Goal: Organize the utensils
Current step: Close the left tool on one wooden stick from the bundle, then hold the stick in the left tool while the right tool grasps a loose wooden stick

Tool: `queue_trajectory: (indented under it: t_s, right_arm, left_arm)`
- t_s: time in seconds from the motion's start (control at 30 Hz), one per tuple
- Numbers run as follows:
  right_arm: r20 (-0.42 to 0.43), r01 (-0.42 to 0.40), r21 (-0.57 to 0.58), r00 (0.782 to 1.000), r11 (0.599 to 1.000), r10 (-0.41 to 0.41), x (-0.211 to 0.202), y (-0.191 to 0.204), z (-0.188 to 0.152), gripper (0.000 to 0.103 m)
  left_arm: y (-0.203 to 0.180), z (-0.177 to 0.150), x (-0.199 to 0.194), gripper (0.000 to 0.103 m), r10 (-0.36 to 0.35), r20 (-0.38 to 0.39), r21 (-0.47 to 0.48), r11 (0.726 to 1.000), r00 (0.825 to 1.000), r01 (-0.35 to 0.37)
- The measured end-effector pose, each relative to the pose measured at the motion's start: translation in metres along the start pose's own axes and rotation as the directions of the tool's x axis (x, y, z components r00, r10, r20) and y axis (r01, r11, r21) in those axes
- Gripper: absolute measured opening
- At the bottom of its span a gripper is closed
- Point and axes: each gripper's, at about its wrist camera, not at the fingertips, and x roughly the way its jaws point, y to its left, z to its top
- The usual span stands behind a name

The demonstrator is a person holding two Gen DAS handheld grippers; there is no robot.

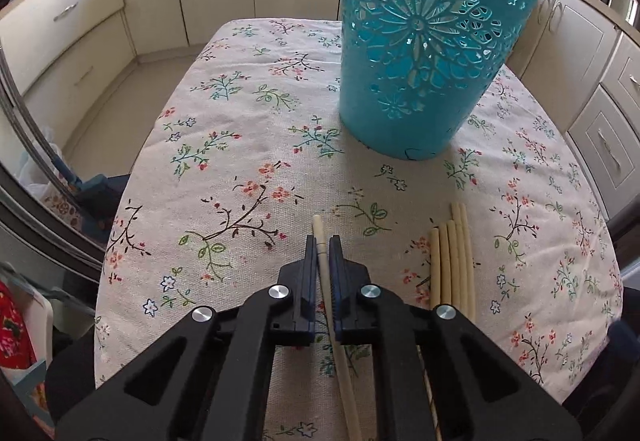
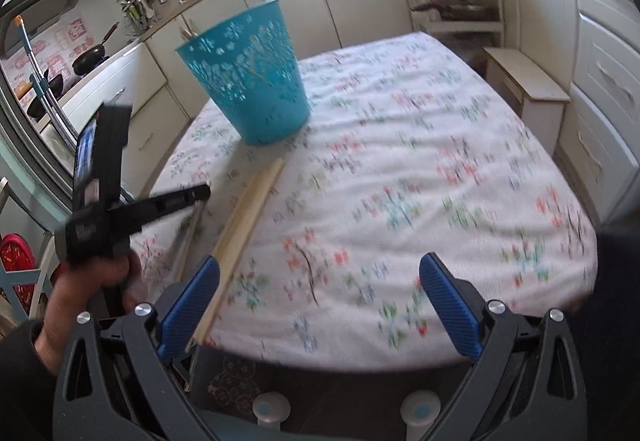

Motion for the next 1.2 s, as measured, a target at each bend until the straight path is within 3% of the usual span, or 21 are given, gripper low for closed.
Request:
queue_trajectory:
  t_s: [0.17, 0.23, 0.27, 0.3, 0.57, 0.8, 1.2]
  right_arm:
    - [-0.023, 0.001, -0.034, 1.0, 0.999, -0.002, 0.031, 0.015, 0.032, 0.095]
    - [-0.045, 0.004, -0.043, 0.999, 0.999, -0.006, 0.047, 0.02, 0.038, 0.089]
    - [-0.063, 0.008, -0.051, 0.998, 0.999, -0.011, 0.055, 0.022, 0.04, 0.079]
    - [-0.086, 0.01, -0.056, 0.996, 0.998, -0.014, 0.064, 0.024, 0.041, 0.077]
    - [-0.132, 0.019, -0.028, 0.991, 0.999, -0.022, 0.095, 0.021, 0.046, 0.06]
    - [-0.129, 0.007, -0.027, 0.992, 1.0, -0.01, 0.101, 0.025, 0.05, 0.059]
    - [-0.087, 0.097, -0.183, 0.99, 0.978, -0.114, 0.107, 0.041, 0.042, 0.056]
  left_arm:
    - [0.005, -0.001, -0.001, 0.007, -0.014, 0.002, -0.012, 1.0, 1.0, 0.014]
    - [0.006, -0.002, -0.001, 0.007, -0.015, 0.006, -0.013, 1.0, 1.0, 0.015]
    - [0.006, -0.002, -0.001, 0.007, -0.016, 0.008, -0.011, 1.0, 1.0, 0.016]
    - [0.006, -0.003, -0.002, 0.007, -0.017, 0.01, -0.009, 1.0, 1.0, 0.017]
    - [0.008, -0.005, -0.003, 0.007, -0.033, 0.019, -0.013, 0.999, 0.999, 0.033]
    - [0.01, -0.004, -0.002, 0.007, -0.043, 0.021, -0.021, 0.999, 0.999, 0.043]
    - [0.009, -0.004, -0.002, 0.007, -0.042, 0.02, -0.019, 0.999, 0.999, 0.042]
